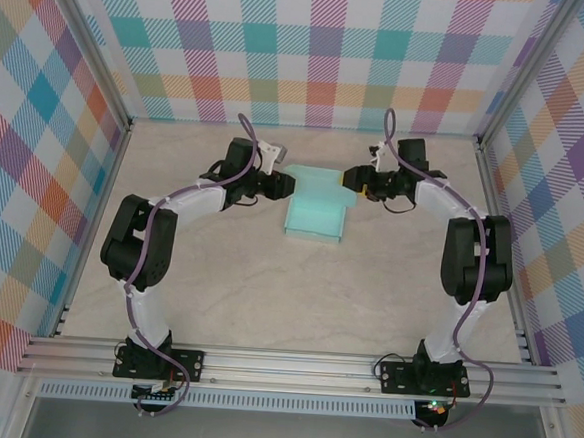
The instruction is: Fold the paper box
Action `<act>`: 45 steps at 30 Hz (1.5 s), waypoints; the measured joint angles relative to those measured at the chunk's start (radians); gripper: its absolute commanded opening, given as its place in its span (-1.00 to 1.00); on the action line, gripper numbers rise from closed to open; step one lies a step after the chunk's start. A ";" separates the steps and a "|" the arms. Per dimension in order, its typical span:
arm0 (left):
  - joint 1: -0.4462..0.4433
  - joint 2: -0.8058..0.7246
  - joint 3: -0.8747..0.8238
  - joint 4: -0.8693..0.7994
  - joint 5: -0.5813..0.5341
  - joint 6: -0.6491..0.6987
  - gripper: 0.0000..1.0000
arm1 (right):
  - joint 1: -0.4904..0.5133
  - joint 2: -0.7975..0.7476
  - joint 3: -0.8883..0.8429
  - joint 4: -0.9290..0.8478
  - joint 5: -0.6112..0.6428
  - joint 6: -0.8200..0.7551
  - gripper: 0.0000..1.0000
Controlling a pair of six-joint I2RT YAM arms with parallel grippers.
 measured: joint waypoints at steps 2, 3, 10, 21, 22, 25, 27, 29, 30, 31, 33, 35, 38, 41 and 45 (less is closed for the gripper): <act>-0.003 0.000 0.000 -0.010 -0.016 -0.007 -0.34 | 0.007 -0.006 -0.015 0.017 0.016 0.021 0.12; -0.004 0.000 0.000 -0.015 -0.023 -0.008 -0.36 | 0.011 -0.014 -0.027 0.024 0.029 0.035 0.12; -0.015 0.000 0.000 -0.048 -0.076 -0.018 -0.56 | 0.039 -0.087 -0.113 0.070 0.143 0.126 -0.01; -0.031 -0.004 -0.006 -0.049 -0.162 -0.010 -0.75 | 0.114 -0.195 -0.217 0.135 0.314 0.185 -0.14; -0.031 -0.005 -0.010 -0.048 -0.167 -0.010 -0.75 | 0.114 -0.196 -0.218 0.136 0.319 0.186 -0.17; -0.031 -0.006 -0.011 -0.048 -0.175 -0.010 -0.76 | 0.114 -0.196 -0.229 0.148 0.324 0.189 -0.26; -0.035 -0.006 -0.011 -0.047 -0.178 -0.010 -0.77 | 0.115 -0.196 -0.237 0.156 0.328 0.193 -0.30; -0.041 -0.006 -0.011 -0.043 -0.187 -0.010 -0.78 | 0.118 -0.196 -0.237 0.158 0.332 0.194 -0.37; -0.042 -0.008 -0.011 -0.043 -0.191 -0.010 -0.78 | 0.121 -0.196 -0.237 0.158 0.334 0.193 -0.39; -0.044 -0.008 -0.011 -0.044 -0.197 -0.009 -0.81 | 0.124 -0.194 -0.237 0.158 0.338 0.192 -0.40; -0.047 -0.008 -0.011 -0.045 -0.210 -0.006 -0.82 | 0.132 -0.180 -0.229 0.157 0.343 0.193 -0.42; -0.050 -0.008 -0.012 -0.048 -0.231 -0.007 -0.81 | 0.140 -0.158 -0.214 0.157 0.350 0.193 -0.46; -0.064 -0.014 -0.023 -0.045 -0.275 -0.011 -0.81 | 0.148 -0.129 -0.200 0.157 0.363 0.193 -0.50; -0.087 -0.031 -0.053 -0.035 -0.321 -0.025 -0.82 | 0.153 -0.117 -0.200 0.153 0.382 0.193 -0.53; -0.112 -0.063 -0.117 0.011 -0.385 -0.054 -0.81 | 0.163 -0.116 -0.206 0.156 0.404 0.193 -0.56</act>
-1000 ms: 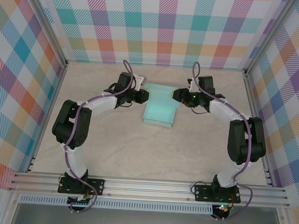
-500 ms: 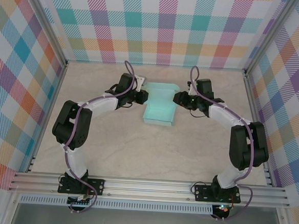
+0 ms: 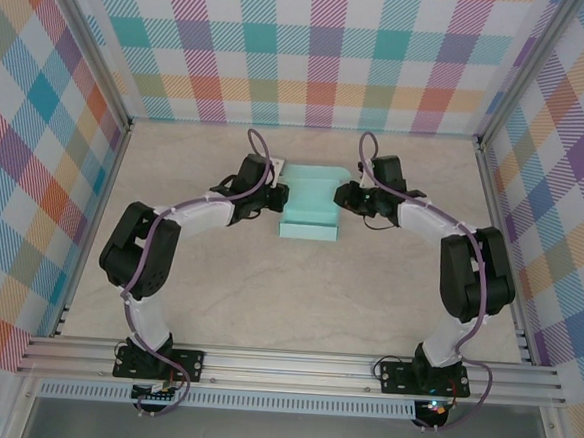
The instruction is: Fold the paper box
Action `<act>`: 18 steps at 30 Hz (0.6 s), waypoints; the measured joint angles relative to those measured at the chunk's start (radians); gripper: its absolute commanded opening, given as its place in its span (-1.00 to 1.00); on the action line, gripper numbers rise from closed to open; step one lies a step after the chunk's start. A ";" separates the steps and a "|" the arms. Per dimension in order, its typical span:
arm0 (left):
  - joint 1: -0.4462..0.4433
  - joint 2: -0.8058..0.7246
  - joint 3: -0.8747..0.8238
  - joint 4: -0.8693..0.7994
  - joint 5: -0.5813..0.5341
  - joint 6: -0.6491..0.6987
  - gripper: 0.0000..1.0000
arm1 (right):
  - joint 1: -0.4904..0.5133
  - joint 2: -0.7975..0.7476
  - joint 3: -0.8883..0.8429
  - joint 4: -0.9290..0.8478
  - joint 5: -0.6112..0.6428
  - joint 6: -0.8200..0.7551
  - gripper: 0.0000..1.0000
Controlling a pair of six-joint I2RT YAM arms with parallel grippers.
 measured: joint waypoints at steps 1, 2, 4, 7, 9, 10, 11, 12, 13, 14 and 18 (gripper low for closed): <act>-0.007 -0.011 -0.019 0.013 -0.019 -0.008 -0.81 | 0.005 0.000 -0.010 0.010 0.005 0.000 -0.56; -0.014 -0.021 -0.035 0.024 -0.035 -0.013 -0.81 | 0.009 0.000 -0.023 0.018 0.008 0.001 -0.56; -0.032 -0.044 -0.075 0.042 -0.072 -0.023 -0.81 | 0.020 -0.002 -0.060 0.048 0.013 0.007 -0.57; -0.052 -0.064 -0.119 0.062 -0.117 -0.040 -0.81 | 0.035 -0.018 -0.100 0.076 0.016 0.020 -0.56; -0.061 -0.075 -0.142 0.078 -0.144 -0.048 -0.81 | 0.047 -0.030 -0.111 0.084 0.025 0.023 -0.57; -0.066 -0.080 -0.148 0.085 -0.158 -0.052 -0.81 | 0.053 -0.034 -0.113 0.084 0.028 0.024 -0.57; -0.069 -0.084 -0.153 0.094 -0.172 -0.056 -0.81 | 0.060 -0.035 -0.114 0.085 0.033 0.026 -0.57; -0.072 -0.088 -0.156 0.098 -0.180 -0.060 -0.81 | 0.064 -0.035 -0.114 0.086 0.037 0.027 -0.57; -0.074 -0.092 -0.160 0.101 -0.190 -0.064 -0.81 | 0.069 -0.036 -0.114 0.089 0.041 0.027 -0.57; -0.076 -0.095 -0.162 0.103 -0.200 -0.067 -0.81 | 0.073 -0.036 -0.114 0.090 0.047 0.027 -0.57; -0.080 -0.100 -0.164 0.107 -0.222 -0.071 -0.81 | 0.084 -0.036 -0.114 0.091 0.060 0.027 -0.58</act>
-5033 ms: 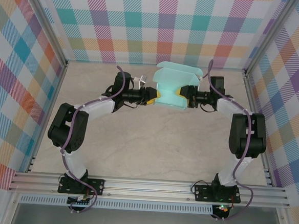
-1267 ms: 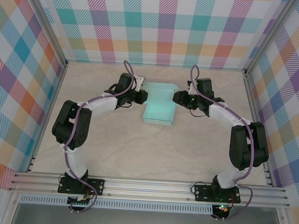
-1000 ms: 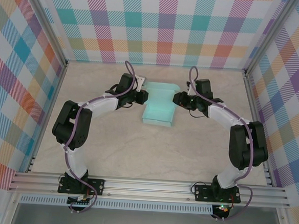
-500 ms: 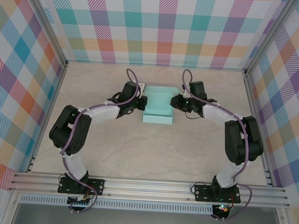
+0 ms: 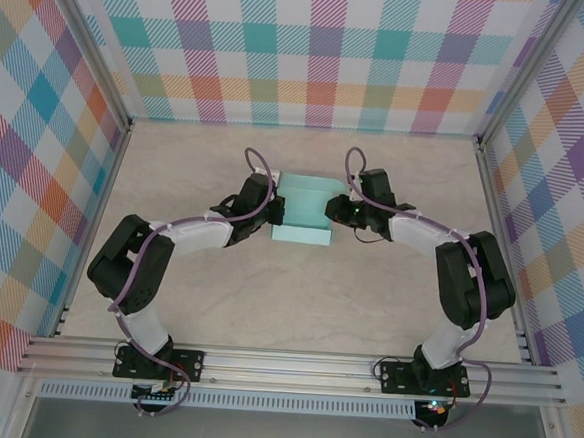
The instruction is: Fold the paper box
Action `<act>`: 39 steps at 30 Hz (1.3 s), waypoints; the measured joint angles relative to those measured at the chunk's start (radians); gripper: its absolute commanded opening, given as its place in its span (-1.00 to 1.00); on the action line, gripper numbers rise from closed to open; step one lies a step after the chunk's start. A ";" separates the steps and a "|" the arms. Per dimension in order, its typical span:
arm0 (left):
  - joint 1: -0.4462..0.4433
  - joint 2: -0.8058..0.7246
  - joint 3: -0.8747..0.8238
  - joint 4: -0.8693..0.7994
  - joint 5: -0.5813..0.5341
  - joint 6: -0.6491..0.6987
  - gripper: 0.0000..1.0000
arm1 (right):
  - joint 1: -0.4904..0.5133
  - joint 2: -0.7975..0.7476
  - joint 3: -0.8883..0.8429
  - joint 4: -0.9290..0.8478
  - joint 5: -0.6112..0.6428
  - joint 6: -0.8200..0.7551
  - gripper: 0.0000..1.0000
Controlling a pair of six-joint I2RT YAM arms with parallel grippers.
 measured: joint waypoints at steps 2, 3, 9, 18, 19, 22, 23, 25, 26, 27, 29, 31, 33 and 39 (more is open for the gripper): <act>0.000 -0.004 0.000 0.000 -0.005 -0.003 -0.81 | 0.005 0.000 0.000 0.001 0.007 0.000 -0.58; -0.001 -0.006 0.000 0.000 -0.005 -0.003 -0.81 | 0.006 0.000 0.000 0.001 0.011 -0.001 -0.58; -0.002 -0.008 -0.015 0.033 -0.021 -0.015 -0.85 | 0.023 0.000 0.001 0.009 0.039 0.000 -0.59; -0.043 -0.031 -0.167 0.248 -0.084 -0.021 -0.90 | 0.040 -0.061 -0.044 0.015 0.068 0.031 -0.38; -0.045 -0.032 -0.176 0.262 -0.087 -0.018 -0.89 | 0.044 -0.075 -0.050 0.015 0.068 0.042 -0.34; -0.046 -0.034 -0.183 0.293 -0.097 -0.011 -0.89 | 0.050 -0.114 -0.060 0.019 0.069 0.072 -0.24; -0.047 -0.034 -0.184 0.306 -0.100 -0.005 -0.89 | 0.051 -0.126 -0.061 0.019 0.069 0.079 -0.20; -0.047 -0.034 -0.184 0.330 -0.105 0.008 -0.89 | 0.053 -0.151 -0.063 0.014 0.075 0.095 -0.12; -0.048 -0.034 -0.184 0.340 -0.106 0.017 -0.89 | 0.053 -0.166 -0.063 0.010 0.081 0.105 -0.06; -0.049 -0.035 -0.184 0.346 -0.109 0.027 -0.88 | 0.053 -0.179 -0.063 0.006 0.087 0.112 -0.01; -0.054 -0.035 -0.184 0.356 -0.120 0.047 -0.87 | 0.049 -0.209 -0.063 -0.010 0.099 0.135 0.05; -0.060 -0.035 -0.183 0.363 -0.129 0.068 -0.88 | 0.036 -0.241 -0.063 -0.032 0.102 0.162 0.10; -0.061 -0.034 -0.182 0.376 -0.132 0.090 -0.88 | 0.022 -0.270 -0.063 -0.049 0.102 0.191 0.15; -0.062 -0.004 -0.173 0.455 -0.139 0.145 -0.89 | -0.060 -0.334 -0.056 -0.125 0.084 0.287 0.28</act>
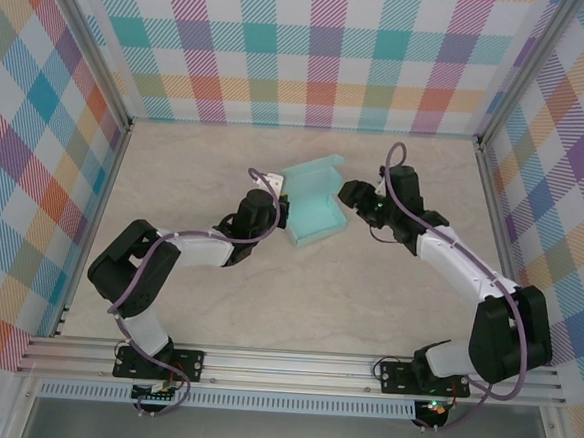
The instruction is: Fold the paper box
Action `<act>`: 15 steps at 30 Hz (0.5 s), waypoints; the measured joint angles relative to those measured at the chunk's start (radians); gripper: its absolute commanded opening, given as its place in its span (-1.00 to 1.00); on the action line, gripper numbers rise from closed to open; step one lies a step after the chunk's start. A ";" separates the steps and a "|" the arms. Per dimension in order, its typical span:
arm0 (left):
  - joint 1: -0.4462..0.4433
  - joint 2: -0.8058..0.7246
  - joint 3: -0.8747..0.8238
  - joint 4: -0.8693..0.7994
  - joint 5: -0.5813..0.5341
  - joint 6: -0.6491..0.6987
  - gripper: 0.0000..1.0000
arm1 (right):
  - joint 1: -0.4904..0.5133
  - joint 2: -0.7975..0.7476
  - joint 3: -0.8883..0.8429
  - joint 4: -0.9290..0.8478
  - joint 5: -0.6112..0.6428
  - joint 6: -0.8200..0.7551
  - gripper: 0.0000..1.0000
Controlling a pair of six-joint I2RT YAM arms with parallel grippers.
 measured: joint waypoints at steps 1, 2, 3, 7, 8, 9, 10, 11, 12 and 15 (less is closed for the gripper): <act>0.000 0.009 0.000 0.012 0.000 0.011 -0.89 | -0.021 0.001 0.011 -0.019 -0.013 0.011 0.29; 0.000 0.017 0.000 0.025 0.001 0.023 -0.89 | -0.050 0.008 0.031 -0.049 -0.033 0.026 0.31; 0.000 0.022 0.000 0.035 0.002 0.035 -0.89 | -0.077 0.018 0.060 -0.081 -0.055 0.037 0.33; 0.017 0.031 0.014 0.064 0.053 0.091 -0.88 | -0.242 0.143 0.290 -0.227 -0.166 0.051 0.54; 0.026 0.033 0.019 0.069 0.082 0.098 -0.86 | -0.279 0.178 0.347 -0.252 -0.193 0.051 0.56; 0.038 0.037 0.027 0.072 0.113 0.105 -0.84 | -0.311 0.211 0.396 -0.274 -0.224 0.052 0.57; 0.056 0.043 0.036 0.080 0.149 0.112 -0.79 | -0.340 0.244 0.438 -0.293 -0.253 0.053 0.58; 0.076 0.053 0.047 0.085 0.186 0.118 -0.73 | -0.368 0.279 0.477 -0.309 -0.285 0.061 0.58; 0.095 0.061 0.057 0.085 0.219 0.121 -0.65 | -0.385 0.307 0.498 -0.316 -0.309 0.071 0.58; 0.145 0.100 0.098 0.088 0.322 0.127 0.00 | -0.402 0.394 0.535 -0.338 -0.378 0.111 0.58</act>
